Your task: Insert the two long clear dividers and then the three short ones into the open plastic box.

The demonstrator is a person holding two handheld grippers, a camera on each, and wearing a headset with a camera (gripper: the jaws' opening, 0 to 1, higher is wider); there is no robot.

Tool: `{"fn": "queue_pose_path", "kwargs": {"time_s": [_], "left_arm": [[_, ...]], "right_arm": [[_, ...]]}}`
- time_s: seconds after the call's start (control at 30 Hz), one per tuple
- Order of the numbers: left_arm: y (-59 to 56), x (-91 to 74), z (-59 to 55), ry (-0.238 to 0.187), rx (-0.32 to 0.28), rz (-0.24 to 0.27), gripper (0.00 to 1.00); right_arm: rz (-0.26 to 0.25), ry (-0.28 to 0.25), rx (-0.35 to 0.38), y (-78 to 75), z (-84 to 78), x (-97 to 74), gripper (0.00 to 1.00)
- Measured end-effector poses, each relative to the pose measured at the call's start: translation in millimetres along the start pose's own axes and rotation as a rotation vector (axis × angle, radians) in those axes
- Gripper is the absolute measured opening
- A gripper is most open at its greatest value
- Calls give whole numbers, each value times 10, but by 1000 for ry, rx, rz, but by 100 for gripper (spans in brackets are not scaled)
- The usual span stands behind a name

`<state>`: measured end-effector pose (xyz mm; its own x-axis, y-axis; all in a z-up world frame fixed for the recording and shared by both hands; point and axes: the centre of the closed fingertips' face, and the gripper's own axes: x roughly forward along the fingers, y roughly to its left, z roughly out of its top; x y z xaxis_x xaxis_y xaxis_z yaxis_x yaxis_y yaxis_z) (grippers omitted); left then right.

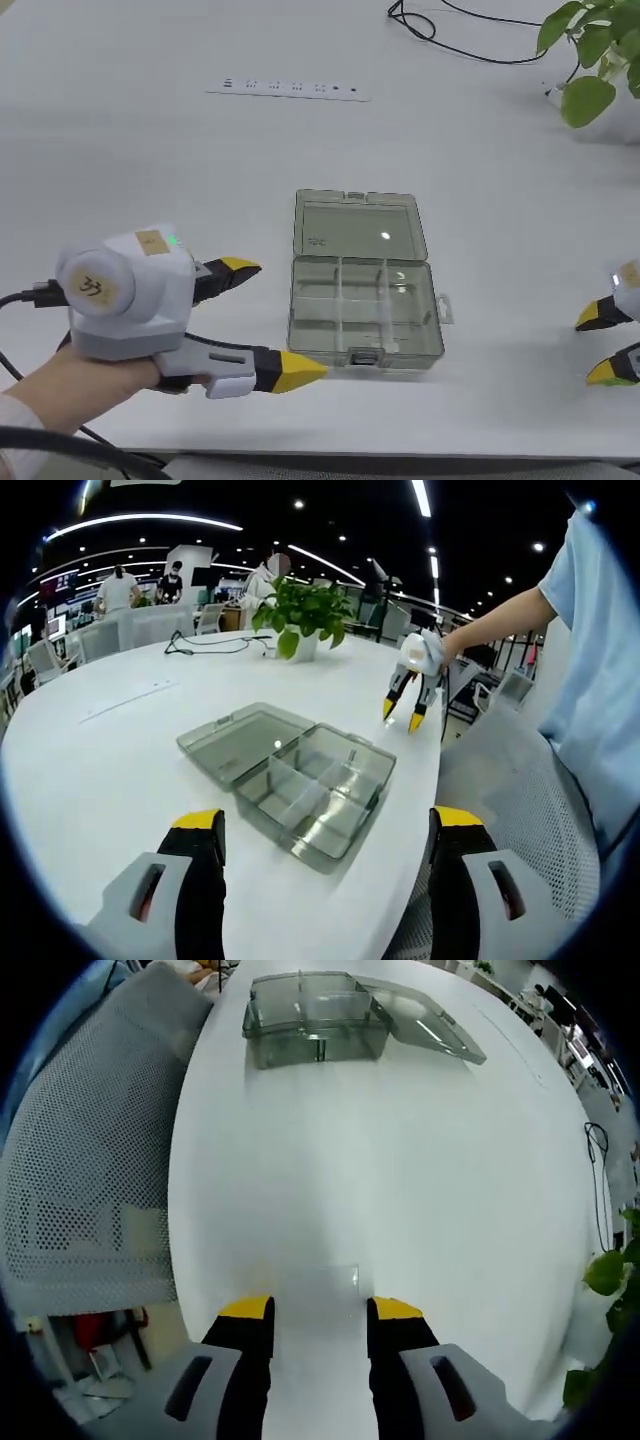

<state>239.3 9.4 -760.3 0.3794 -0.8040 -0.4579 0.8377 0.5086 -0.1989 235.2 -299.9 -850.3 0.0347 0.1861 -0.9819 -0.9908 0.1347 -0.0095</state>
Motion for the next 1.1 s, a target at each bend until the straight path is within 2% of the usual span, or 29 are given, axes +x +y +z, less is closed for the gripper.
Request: {"fn": "queue_pose_path", "kwargs": {"time_s": [0.23, 0.33, 0.7, 0.83, 1.0, 1.1], "left_arm": [[-24, 31, 16, -5, 3, -7, 85], [-32, 41, 6, -4, 0, -8, 83], [-9, 37, -37, 4, -16, -18, 83], [-3, 47, -37, -2, -17, -18, 81], [-14, 80, -27, -19, -54, -25, 80], [-26, 99, 33, -58, -108, -30, 79]], "right_arm": [[-1, 14, -12, 22, -3, 2, 33], [-13, -12, 87, 0, 18, 8, 33], [-27, -25, 153, -28, 56, -2, 32], [-29, -51, 170, -48, 141, -38, 32], [-44, -90, 156, -81, 320, -105, 32], [-72, -138, 129, -121, 521, -189, 32]]}}
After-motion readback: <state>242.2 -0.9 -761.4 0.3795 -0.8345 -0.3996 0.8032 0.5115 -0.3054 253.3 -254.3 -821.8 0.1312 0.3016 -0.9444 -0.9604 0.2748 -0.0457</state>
